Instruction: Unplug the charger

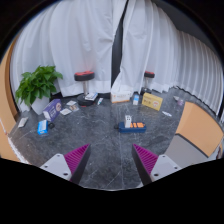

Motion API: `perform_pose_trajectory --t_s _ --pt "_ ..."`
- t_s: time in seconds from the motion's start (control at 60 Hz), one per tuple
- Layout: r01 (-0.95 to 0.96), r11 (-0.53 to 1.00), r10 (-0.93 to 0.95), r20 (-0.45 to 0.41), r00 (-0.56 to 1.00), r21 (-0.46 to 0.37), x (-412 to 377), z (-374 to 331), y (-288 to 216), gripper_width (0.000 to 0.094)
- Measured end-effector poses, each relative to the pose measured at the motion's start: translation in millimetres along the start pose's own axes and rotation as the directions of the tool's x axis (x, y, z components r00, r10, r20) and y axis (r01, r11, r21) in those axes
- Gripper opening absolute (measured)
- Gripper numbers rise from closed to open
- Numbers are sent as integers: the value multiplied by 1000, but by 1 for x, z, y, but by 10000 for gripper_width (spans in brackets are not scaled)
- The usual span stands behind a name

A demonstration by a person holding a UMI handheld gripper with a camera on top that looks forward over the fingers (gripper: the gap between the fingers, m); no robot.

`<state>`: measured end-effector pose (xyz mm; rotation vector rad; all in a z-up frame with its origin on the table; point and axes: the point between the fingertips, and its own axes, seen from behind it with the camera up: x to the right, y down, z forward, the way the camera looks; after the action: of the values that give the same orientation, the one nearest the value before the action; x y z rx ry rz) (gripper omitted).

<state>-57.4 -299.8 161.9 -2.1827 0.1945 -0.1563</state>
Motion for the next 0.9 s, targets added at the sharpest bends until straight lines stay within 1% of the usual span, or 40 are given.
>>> perform_pose_trajectory --t_s 0.083,0.183,0.233,0.3,0.4,0.45,0.483,0.517,0.533,0.583,0.617,0.7,0.8,0.9 --pt "-22 1000 22 -24 999 13 18 59 4 851" --pt "-2 997 7 -62 998 73 42 128 -11 851" --pt "12 997 -6 -78 997 81 52 162 -14 854" --pt "24 997 -18 -84 996 80 62 201 -19 851" --pt "26 993 -17 -85 996 113 73 244 -35 848" --pt "23 992 -13 -80 997 123 77 263 -41 824" --pt "20 992 -11 -76 997 122 79 275 -43 776" --pt "19 994 -12 -67 998 109 79 285 -41 703" --pt "17 995 -10 -63 998 102 80 290 -40 654" --pt "10 995 -3 -68 998 95 84 300 -38 461" --pt "10 995 -2 -80 997 97 87 304 -37 373" --pt "9 994 0 -76 997 109 91 310 -37 224" --pt "-22 994 26 -38 999 105 87 312 -37 126" --pt "-39 996 42 -35 998 85 88 310 -40 79"
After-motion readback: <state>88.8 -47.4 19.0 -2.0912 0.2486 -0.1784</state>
